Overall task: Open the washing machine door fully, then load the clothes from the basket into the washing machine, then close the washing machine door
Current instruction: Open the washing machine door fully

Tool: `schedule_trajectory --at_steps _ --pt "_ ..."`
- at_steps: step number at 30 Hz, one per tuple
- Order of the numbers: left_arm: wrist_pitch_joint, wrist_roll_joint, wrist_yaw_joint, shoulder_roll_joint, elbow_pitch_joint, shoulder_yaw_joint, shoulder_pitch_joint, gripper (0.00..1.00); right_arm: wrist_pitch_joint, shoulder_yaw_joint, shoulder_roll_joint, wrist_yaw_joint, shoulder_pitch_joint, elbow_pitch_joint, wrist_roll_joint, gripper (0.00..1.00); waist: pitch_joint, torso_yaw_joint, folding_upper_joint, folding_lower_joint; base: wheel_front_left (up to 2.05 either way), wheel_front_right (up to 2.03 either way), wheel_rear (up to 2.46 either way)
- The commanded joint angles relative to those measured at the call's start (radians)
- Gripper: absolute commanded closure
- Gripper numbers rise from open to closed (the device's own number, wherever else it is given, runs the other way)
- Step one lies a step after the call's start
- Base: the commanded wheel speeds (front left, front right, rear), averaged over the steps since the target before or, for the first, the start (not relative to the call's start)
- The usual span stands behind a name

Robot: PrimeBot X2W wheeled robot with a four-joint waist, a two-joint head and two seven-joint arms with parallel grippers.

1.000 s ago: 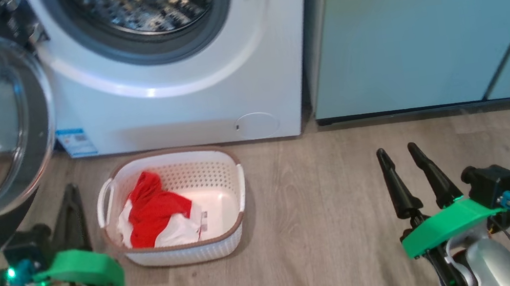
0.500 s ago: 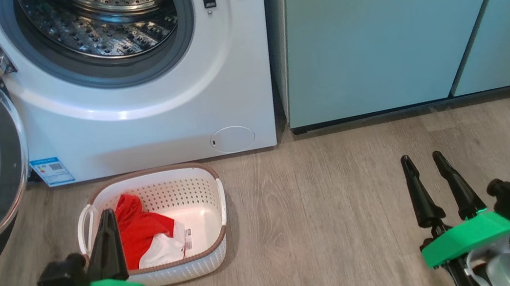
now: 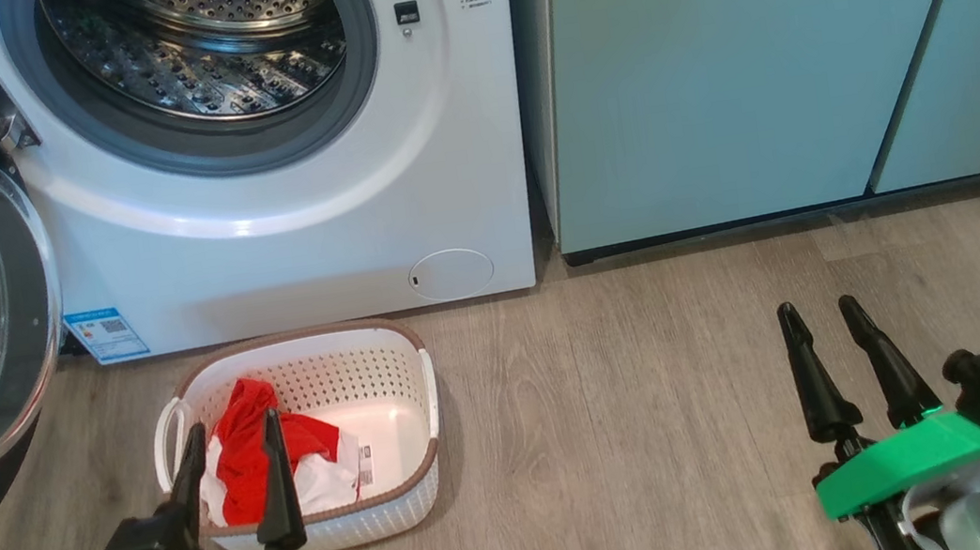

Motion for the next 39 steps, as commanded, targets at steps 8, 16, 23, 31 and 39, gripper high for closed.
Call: schedule_trajectory --at_steps 8,16,23,31,39 --pt "-0.005 0.002 0.003 0.009 -0.059 0.020 -0.027 0.00 -0.009 0.027 0.002 0.000 -0.025 -0.033 -0.001 0.00 0.000 0.007 -0.0001 0.0000 0.00 0.00 0.00" --pt "-0.005 0.002 0.006 0.009 -0.043 0.015 -0.021 0.00 -0.009 0.032 0.002 0.000 -0.029 -0.016 -0.003 0.00 -0.001 0.008 -0.0001 0.0000 0.00 0.00 0.00" --pt "-0.005 0.009 0.010 0.009 -0.042 0.017 -0.025 0.00 -0.009 0.031 0.002 0.000 -0.030 -0.015 -0.002 0.00 0.000 0.010 -0.0001 0.0000 0.00 0.00 0.00" --pt "-0.005 0.018 0.018 0.009 -0.043 0.014 -0.024 0.00 -0.009 0.030 0.002 0.000 -0.029 -0.017 -0.004 0.00 -0.002 0.013 -0.0001 0.0000 0.00 0.00 0.00" --pt "-0.005 0.013 0.015 0.009 -0.054 0.016 -0.027 0.00 -0.009 0.035 0.002 0.000 -0.029 -0.018 -0.002 0.00 -0.002 0.016 -0.0001 0.0000 0.00 0.00 0.00"
